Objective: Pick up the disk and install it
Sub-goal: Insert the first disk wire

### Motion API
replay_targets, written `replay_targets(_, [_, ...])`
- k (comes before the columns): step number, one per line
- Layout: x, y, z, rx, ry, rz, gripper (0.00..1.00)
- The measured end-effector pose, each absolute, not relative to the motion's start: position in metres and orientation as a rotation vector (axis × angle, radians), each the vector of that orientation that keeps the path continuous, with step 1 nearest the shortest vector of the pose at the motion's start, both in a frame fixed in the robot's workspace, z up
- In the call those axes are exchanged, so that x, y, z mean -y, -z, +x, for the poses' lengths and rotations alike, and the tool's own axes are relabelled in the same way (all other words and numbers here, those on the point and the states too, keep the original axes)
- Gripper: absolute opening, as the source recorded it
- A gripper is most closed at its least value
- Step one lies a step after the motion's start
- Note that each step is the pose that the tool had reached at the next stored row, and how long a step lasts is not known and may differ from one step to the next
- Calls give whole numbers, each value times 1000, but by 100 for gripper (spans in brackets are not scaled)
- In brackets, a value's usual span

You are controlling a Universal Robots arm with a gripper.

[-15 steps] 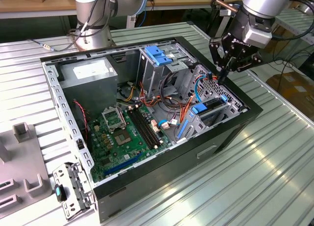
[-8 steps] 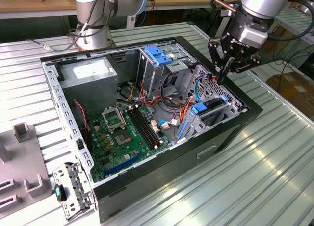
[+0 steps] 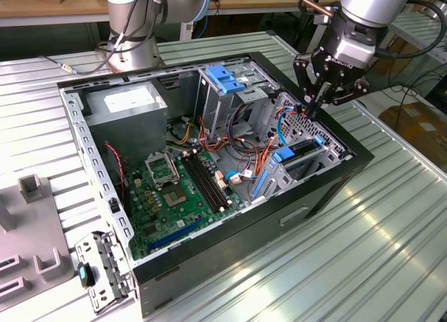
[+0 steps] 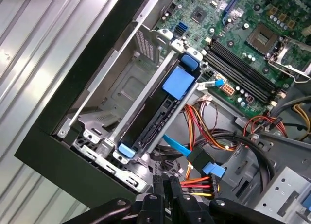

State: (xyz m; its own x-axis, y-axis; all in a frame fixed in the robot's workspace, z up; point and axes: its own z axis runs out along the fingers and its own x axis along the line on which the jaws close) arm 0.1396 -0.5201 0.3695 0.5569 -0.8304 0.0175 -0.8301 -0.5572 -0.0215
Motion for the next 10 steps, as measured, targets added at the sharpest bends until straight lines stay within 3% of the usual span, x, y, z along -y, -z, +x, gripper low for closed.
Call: replay_targets(10, [520,-367,140,-1739,42,-2607,16])
